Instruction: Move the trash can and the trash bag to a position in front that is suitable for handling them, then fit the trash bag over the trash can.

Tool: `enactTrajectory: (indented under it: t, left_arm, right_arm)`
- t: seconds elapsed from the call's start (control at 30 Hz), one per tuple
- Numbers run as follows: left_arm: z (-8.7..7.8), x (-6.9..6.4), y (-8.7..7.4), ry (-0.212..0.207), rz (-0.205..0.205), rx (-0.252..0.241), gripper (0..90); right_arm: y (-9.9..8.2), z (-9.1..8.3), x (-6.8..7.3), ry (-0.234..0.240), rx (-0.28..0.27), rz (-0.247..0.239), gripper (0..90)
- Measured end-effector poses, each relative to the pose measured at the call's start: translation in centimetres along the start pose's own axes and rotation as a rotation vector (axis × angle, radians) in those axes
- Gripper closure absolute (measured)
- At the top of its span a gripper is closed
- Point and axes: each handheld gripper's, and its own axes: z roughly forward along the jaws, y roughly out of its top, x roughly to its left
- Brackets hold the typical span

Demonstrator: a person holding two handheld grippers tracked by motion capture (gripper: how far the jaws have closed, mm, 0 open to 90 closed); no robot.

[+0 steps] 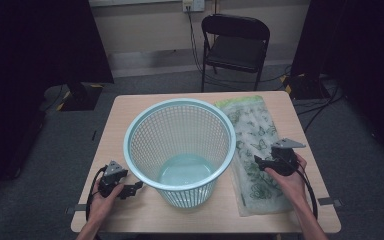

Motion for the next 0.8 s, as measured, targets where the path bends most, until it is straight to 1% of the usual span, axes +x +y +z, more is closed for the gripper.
enactTrajectory:
  t: [0.03,0.07,0.13,0.17,0.2,0.23,0.27,0.3,0.33,0.4,0.43,0.57,0.6,0.63,0.7,0.73,0.77,0.8]
  left_arm:
    - [0.2,-0.1,-0.3,0.014,0.025,-0.024,16.8]
    - [0.2,-0.2,-0.3,0.014,0.02,-0.028,16.3]
    - [0.2,-0.2,-0.3,0.014,0.02,-0.028,16.3]
    - [0.2,-0.2,-0.3,0.018,0.016,-0.027,16.2]
    - [0.2,-0.2,-0.3,0.018,0.016,-0.027,15.9]
    - [0.2,-0.3,-0.3,0.021,0.011,-0.026,15.6]
    - [0.2,-0.3,-0.3,0.021,0.011,-0.027,15.6]
    - [0.3,-0.3,-0.3,0.02,0.011,-0.027,15.6]
    - [0.3,-0.3,-0.3,0.02,0.011,-0.027,15.6]
    - [0.2,-0.3,-0.3,0.021,0.011,-0.026,15.6]
    - [0.3,-0.3,-0.3,0.02,0.011,-0.027,15.6]
    - [0.3,-0.3,-0.3,0.019,0.011,-0.026,15.5]
    - [0.3,-0.3,-0.3,0.022,0.012,-0.024,15.3]
    - [0.3,-0.3,-0.3,0.022,0.012,-0.024,15.2]
    - [0.3,-0.3,-0.3,0.021,0.012,-0.024,15.2]
    - [0.3,-0.3,-0.3,0.021,0.012,-0.024,15.1]
    - [0.3,-0.3,-0.3,0.021,0.012,-0.024,15.2]
    - [0.3,-0.3,-0.3,0.019,0.008,-0.026,15.2]
  right_arm:
    - [-0.4,0.2,-1.0,-0.035,0.016,0.011,24.7]
    - [-0.6,0.3,-1.5,-0.046,0.026,0.022,24.7]
    - [-1.0,0.4,-2.2,-0.071,0.045,0.027,24.4]
    - [-1.3,0.6,-2.5,-0.078,0.052,0.039,24.6]
    - [-1.3,0.6,-2.5,-0.078,0.052,0.039,24.6]
    - [-1.9,1.1,-3.2,-0.094,0.073,0.066,25.2]
    - [-2.1,1.2,-3.4,-0.093,0.078,0.081,25.2]
    - [-2.2,1.3,-3.7,-0.094,0.083,0.086,25.1]
    - [-2.2,1.3,-3.7,-0.094,0.083,0.086,25.1]
    - [-2.5,1.6,-4.1,-0.123,0.093,0.093,25.1]
    - [-2.8,1.8,-4.4,-0.122,0.107,0.107,25.0]
    - [-2.9,2.0,-4.6,-0.116,0.111,0.109,27.8]
    - [-2.9,2.0,-4.5,-0.112,0.107,0.109,32.8]
    - [-2.9,2.0,-4.3,-0.092,0.089,0.108,43.9]
    - [-2.9,2.0,-3.9,-0.082,0.08,0.103,53.7]
    - [-2.9,2.0,-3.9,-0.082,0.08,0.103,53.7]
    - [-2.8,2.1,-3.6,-0.068,0.07,0.091,62.6]
    - [-2.8,2.1,-3.4,-0.057,0.072,0.09,67.2]
